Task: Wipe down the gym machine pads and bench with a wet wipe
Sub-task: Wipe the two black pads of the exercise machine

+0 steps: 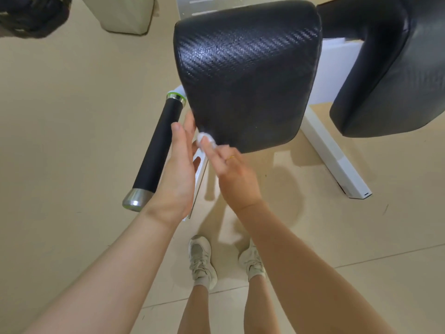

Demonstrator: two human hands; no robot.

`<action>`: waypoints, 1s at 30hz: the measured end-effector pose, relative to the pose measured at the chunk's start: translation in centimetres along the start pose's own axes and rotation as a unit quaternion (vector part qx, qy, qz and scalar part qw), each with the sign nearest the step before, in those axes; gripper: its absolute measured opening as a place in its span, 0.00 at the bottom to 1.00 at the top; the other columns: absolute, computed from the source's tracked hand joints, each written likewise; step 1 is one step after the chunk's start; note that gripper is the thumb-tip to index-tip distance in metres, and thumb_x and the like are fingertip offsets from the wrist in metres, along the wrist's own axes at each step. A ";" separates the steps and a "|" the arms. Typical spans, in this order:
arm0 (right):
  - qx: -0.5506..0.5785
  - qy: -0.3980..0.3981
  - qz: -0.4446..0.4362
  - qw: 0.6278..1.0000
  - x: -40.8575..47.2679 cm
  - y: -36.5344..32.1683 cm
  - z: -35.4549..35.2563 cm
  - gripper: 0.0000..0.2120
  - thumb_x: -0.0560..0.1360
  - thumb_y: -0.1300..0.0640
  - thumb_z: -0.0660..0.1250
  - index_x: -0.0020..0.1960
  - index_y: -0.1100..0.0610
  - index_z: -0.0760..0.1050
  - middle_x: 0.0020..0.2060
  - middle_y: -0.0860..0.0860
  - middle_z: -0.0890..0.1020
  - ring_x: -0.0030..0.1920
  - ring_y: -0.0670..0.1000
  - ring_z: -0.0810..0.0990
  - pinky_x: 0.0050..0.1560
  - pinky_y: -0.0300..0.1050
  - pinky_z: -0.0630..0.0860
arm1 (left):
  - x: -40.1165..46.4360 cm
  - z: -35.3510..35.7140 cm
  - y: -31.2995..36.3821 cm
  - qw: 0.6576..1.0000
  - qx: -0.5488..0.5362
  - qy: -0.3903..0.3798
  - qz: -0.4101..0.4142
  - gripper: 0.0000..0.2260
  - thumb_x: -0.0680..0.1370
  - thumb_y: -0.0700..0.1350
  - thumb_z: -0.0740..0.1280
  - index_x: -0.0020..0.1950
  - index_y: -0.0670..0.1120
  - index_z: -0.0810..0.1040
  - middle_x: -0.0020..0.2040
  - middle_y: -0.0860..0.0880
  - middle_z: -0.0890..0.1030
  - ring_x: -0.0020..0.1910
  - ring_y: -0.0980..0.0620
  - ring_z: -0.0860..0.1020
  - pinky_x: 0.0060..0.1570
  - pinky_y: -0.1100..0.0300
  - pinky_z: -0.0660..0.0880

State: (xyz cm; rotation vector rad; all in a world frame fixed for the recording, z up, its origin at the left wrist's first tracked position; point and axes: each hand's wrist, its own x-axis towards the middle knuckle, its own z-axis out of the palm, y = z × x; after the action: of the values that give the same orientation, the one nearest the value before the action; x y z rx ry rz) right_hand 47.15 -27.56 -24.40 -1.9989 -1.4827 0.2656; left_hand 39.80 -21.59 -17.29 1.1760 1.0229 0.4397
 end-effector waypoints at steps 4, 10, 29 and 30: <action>-0.036 -0.038 0.016 0.998 -2.5 2.1 -1.4 0.36 0.59 0.75 0.67 0.64 0.55 0.73 0.39 0.54 0.79 0.37 0.55 0.77 0.26 0.40 0.74 | -0.2 0.1 -0.3 1.000 0.005 -0.011 0.009 0.23 0.81 0.56 0.36 0.74 0.60 0.54 0.71 0.66 0.63 0.67 0.70 0.63 0.68 0.65 0.58; -0.022 0.109 0.154 0.982 -0.1 4.4 -7.0 0.17 0.76 0.66 0.58 0.64 0.60 0.72 0.46 0.60 0.77 0.43 0.51 0.70 0.43 0.33 0.63 | -0.3 0.1 0.1 0.999 0.024 -0.013 -0.027 0.22 0.79 0.60 0.36 0.72 0.67 0.53 0.71 0.69 0.60 0.70 0.60 0.62 0.70 0.57 0.51; 0.118 0.242 0.371 0.889 -2.3 4.9 -4.2 0.24 0.77 0.67 0.59 0.71 0.54 0.65 0.39 0.48 0.69 0.38 0.38 0.69 0.42 0.23 0.65 | 0.0 0.0 -0.5 0.998 0.055 0.001 -0.033 0.20 0.80 0.60 0.38 0.71 0.68 0.51 0.71 0.69 0.60 0.70 0.59 0.63 0.67 0.54 0.57; 0.138 0.240 0.396 0.875 -2.0 4.9 -4.2 0.23 0.77 0.66 0.59 0.70 0.53 0.65 0.39 0.46 0.69 0.40 0.39 0.69 0.44 0.24 0.66 | 0.0 0.0 -0.4 0.998 0.052 0.004 -0.034 0.20 0.80 0.60 0.38 0.72 0.68 0.51 0.71 0.69 0.60 0.70 0.59 0.63 0.67 0.54 0.57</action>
State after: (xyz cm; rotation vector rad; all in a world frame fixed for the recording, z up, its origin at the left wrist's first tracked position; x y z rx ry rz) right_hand 52.40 -31.78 -24.41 -2.1208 -0.2507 0.2651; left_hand 39.76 -21.75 -17.71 1.2284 1.1012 0.3415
